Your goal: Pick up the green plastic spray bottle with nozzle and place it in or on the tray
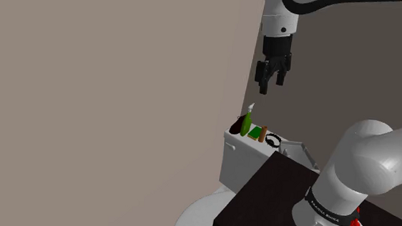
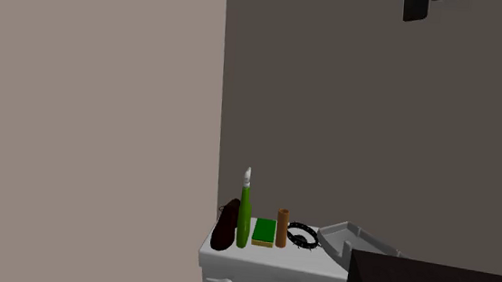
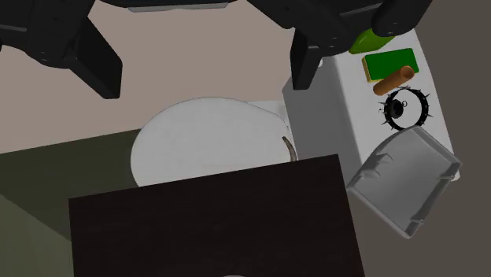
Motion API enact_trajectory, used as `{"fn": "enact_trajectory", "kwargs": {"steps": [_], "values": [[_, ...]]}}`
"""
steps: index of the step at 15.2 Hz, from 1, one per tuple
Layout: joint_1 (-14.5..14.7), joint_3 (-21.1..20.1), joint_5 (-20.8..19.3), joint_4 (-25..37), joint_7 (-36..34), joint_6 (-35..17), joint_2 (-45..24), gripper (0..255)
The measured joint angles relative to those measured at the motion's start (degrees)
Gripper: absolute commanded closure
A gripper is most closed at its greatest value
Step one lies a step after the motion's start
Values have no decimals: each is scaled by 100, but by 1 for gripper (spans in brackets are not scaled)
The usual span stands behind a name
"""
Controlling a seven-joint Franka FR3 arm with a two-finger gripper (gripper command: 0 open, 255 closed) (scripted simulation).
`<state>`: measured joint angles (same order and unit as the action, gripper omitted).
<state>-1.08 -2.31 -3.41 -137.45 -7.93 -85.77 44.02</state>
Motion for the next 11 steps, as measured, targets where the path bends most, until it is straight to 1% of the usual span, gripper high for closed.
{"fn": "enact_trajectory", "kwargs": {"steps": [1,3,10,11], "values": [[0,0,0,0,0,0,0,0],[-72,13,-41,-8,-90,-205,-216,0],[-465,129,-287,150,-583,-1215,-1457,0],[-533,168,-337,265,-633,-1337,-1695,0]]}}
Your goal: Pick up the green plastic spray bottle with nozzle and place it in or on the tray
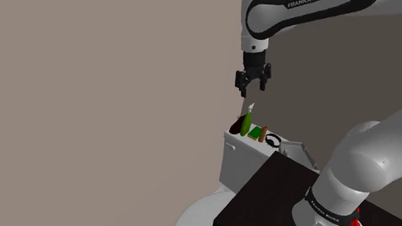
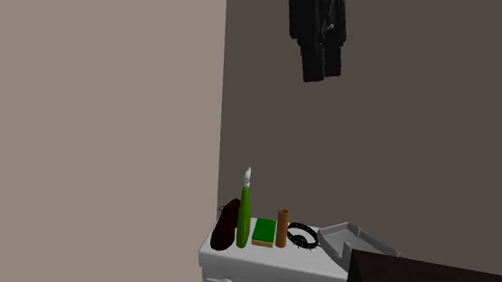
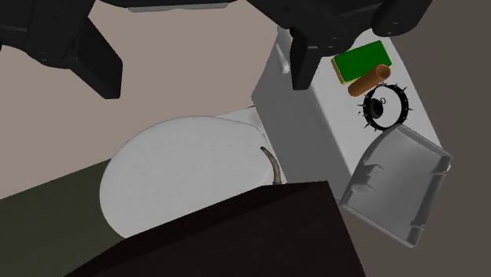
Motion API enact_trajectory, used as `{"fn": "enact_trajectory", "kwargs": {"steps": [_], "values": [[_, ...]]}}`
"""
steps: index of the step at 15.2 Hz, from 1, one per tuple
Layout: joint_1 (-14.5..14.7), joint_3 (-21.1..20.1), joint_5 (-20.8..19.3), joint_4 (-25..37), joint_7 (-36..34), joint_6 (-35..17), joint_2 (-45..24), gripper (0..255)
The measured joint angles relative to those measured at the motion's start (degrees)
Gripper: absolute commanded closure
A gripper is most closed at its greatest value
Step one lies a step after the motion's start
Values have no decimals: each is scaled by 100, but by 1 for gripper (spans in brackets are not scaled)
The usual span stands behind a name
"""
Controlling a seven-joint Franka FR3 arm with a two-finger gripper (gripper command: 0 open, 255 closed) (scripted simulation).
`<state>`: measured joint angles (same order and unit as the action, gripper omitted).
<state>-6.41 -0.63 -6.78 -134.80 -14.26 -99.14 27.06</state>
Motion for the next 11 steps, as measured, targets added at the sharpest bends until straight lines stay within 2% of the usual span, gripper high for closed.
{"fn": "enact_trajectory", "kwargs": {"steps": [5,11], "values": [[-251,104,-170,286,-416,-655,-998,0],[-543,319,-357,898,-800,-1127,-2124,0]]}}
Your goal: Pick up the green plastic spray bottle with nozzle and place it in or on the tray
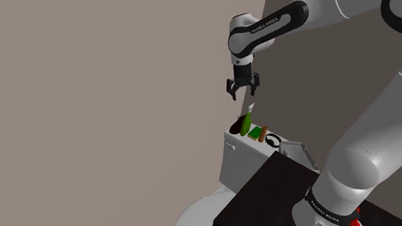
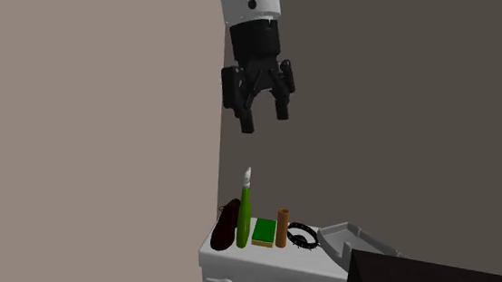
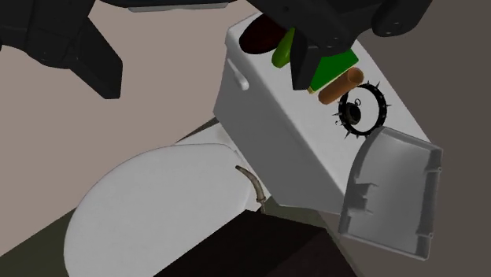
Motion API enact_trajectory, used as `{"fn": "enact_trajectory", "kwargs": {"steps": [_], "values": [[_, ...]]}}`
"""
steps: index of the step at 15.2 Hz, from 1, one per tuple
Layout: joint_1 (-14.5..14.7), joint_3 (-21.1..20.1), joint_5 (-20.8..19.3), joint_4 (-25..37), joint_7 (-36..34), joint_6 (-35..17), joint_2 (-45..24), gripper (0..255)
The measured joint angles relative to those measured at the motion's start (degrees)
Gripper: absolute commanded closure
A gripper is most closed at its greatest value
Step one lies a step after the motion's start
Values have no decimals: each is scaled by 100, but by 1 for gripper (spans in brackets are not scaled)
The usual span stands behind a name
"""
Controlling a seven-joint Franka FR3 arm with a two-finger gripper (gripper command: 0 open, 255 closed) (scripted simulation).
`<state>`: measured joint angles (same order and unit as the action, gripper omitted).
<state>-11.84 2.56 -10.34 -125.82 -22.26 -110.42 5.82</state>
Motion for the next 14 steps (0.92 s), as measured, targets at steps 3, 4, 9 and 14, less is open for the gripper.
{"fn": "enact_trajectory", "kwargs": {"steps": [3,4,9,14], "values": [[-131,123,-58,415,-179,-203,-636,0],[-154,146,-66,534,-272,-264,-825,0],[-364,364,-90,1234,-523,-486,-1770,0],[-592,574,-27,2057,-724,-574,-2700,0]]}}
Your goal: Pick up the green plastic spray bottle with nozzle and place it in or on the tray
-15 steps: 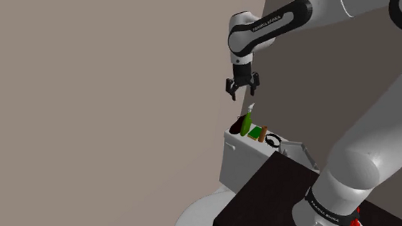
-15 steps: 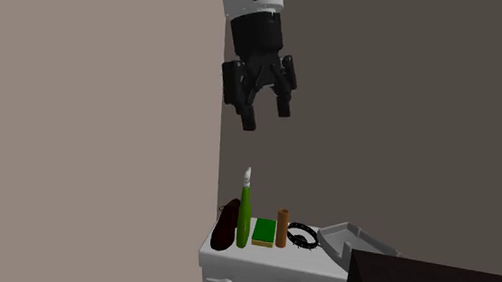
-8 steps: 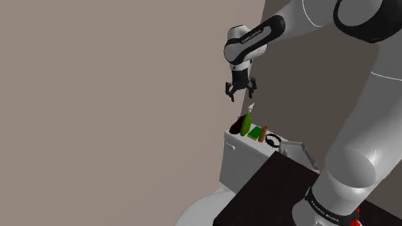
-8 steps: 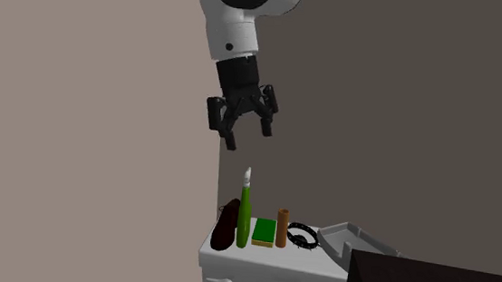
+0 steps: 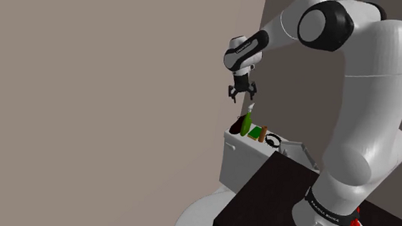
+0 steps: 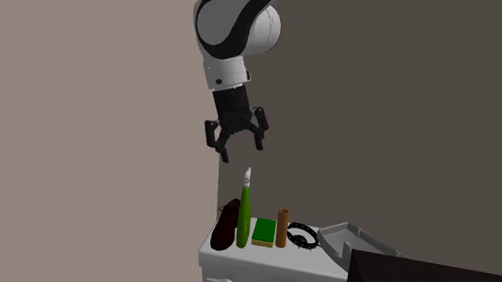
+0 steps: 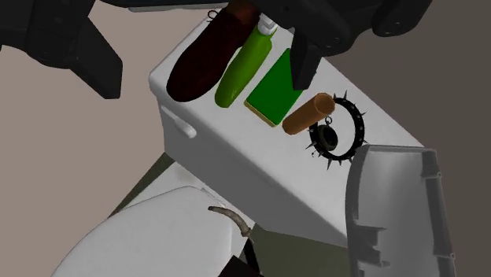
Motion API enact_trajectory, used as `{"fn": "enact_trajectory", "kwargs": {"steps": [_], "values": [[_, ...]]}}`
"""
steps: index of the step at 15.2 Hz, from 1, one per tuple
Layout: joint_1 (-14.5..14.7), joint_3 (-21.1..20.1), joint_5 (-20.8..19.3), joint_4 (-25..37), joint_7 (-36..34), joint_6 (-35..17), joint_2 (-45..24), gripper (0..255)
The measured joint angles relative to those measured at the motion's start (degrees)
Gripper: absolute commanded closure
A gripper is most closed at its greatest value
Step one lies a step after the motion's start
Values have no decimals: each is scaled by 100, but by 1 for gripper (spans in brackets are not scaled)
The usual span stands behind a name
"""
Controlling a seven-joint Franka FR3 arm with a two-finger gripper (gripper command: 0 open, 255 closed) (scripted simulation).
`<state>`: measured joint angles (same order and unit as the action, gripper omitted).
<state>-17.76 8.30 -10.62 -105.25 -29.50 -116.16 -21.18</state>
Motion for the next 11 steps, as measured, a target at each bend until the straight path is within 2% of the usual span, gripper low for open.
{"fn": "enact_trajectory", "kwargs": {"steps": [10,11], "values": [[-588,330,318,2267,-316,298,-2007,0],[-635,347,334,2353,-326,276,-2114,0]]}}
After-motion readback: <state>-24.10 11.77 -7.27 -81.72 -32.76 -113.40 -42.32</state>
